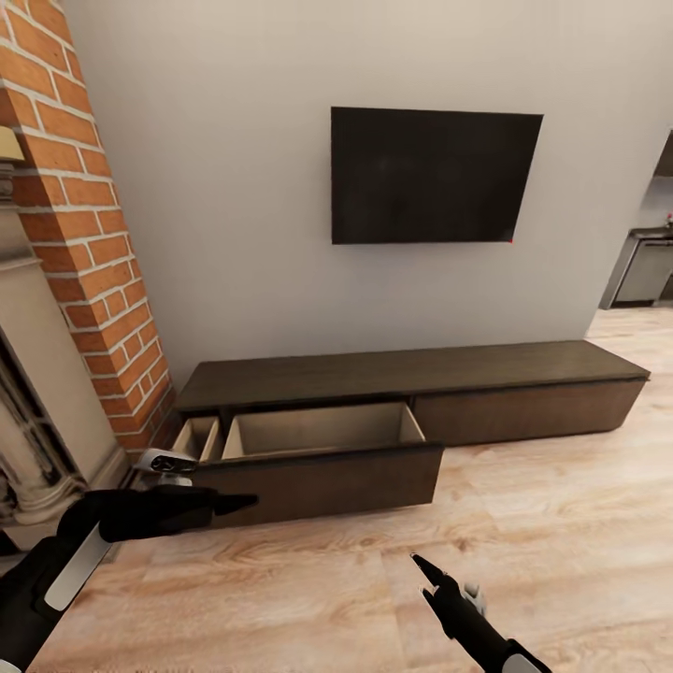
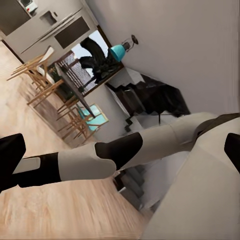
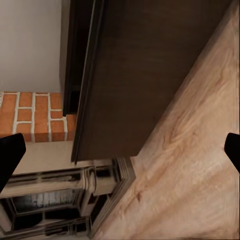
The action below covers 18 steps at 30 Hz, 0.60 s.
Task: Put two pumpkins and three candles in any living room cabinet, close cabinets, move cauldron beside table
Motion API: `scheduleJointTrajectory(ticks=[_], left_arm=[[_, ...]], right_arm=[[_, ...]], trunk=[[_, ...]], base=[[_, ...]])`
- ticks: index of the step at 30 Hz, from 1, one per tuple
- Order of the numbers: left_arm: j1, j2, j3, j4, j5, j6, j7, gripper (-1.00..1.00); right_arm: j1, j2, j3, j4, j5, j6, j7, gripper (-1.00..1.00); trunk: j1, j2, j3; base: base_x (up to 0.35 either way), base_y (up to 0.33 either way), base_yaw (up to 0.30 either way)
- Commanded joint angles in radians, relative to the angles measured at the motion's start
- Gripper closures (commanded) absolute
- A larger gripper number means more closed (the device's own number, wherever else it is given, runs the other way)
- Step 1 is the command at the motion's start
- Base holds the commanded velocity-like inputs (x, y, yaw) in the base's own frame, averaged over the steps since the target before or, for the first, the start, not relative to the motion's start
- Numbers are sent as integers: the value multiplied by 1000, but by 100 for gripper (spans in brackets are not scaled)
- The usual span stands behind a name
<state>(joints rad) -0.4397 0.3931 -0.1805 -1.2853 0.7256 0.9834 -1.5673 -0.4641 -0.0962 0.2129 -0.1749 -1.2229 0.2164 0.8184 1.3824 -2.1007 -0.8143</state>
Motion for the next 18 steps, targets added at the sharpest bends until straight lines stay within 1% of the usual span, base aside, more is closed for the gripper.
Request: scheduleJointTrajectory(ticks=[1,6,13,18], left_arm=[[0,1,-2,0,2,11,-3,-100],[0,1,-2,0,2,11,-3,-100],[-1,3,-3,3,3,11,-3,-100],[-1,2,-3,7,3,11,-3,-100]], right_arm=[[-1,0,5,1,-10,8,2,-100],[-1,0,5,1,-10,6,2,-100],[-1,0,5,2,-10,4,2,-100],[-1,0,5,8,-10,-19,3,-100]], trunk=[[-5,7,1],[-24,42,12],[-51,91,29],[-70,126,44]], base=[[-275,0,-210],[-104,0,-219],[-10,0,-253],[-1,0,-282]])
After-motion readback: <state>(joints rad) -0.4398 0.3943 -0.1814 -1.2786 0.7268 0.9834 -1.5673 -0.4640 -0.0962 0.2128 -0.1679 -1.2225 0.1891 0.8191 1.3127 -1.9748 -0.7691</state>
